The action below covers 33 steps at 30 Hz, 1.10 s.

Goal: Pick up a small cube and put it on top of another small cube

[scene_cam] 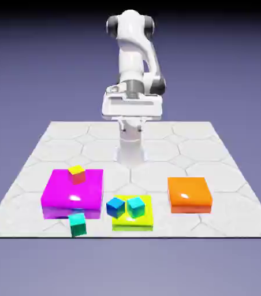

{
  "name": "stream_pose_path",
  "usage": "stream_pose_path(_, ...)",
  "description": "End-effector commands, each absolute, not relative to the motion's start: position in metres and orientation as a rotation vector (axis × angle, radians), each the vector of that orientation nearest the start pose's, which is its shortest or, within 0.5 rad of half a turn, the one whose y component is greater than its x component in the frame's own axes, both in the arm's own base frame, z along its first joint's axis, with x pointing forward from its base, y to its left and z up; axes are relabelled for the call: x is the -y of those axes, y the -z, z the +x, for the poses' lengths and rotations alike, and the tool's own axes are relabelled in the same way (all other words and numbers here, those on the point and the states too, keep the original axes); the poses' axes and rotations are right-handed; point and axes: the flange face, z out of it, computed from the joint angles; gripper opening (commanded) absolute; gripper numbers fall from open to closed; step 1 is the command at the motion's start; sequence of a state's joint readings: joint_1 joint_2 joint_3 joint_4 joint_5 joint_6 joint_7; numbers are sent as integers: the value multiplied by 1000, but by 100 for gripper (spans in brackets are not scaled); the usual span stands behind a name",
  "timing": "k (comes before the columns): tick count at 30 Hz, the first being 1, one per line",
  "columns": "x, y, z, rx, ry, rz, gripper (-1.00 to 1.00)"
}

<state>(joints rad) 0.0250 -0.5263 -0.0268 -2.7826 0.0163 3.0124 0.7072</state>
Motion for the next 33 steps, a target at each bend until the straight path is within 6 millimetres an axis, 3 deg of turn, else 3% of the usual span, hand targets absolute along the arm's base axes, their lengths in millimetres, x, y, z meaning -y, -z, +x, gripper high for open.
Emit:
stream_pose_path(1,8,-444,408,-960,949,-2538,0)
stream_pose_path(9,56,-378,466,-973,610,-2719,0)
stream_pose_path(16,101,-310,500,-945,324,-2859,0)
stream_pose_path(25,161,-231,525,-851,-4,-3020,0)
stream_pose_path(29,186,-203,533,-784,-132,-3089,0)
stream_pose_path(31,190,-199,534,-769,-155,-3102,0)
stream_pose_path(33,191,-164,533,-767,-152,-3104,0)
